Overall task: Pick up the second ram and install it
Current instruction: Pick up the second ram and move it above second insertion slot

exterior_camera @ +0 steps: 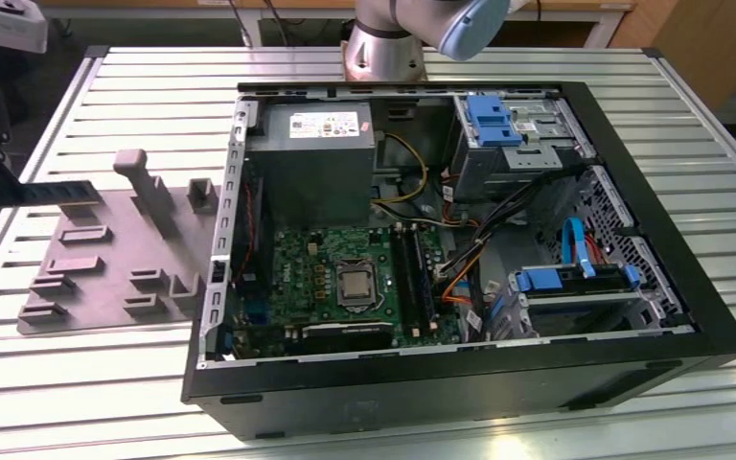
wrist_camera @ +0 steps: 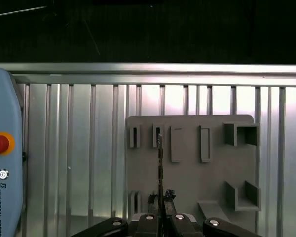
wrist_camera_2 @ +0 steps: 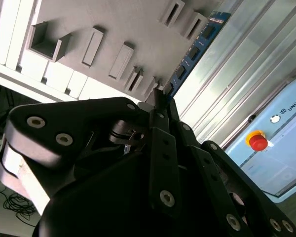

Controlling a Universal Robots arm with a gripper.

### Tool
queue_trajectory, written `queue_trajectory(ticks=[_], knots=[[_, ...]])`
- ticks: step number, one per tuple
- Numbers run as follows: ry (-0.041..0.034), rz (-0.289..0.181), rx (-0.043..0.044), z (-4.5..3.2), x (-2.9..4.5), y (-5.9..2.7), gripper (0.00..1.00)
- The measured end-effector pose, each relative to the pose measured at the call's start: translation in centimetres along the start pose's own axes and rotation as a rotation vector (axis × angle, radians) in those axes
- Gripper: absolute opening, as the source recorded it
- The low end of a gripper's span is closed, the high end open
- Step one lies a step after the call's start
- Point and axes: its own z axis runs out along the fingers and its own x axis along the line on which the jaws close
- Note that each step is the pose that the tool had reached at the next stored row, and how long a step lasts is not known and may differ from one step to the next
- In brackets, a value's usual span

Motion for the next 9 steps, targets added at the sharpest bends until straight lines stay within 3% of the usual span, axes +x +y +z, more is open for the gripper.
queue_trajectory(ticks=[9], knots=[[0.0000,0.000,0.0000,-1.86,0.06,-0.01,0.14]])
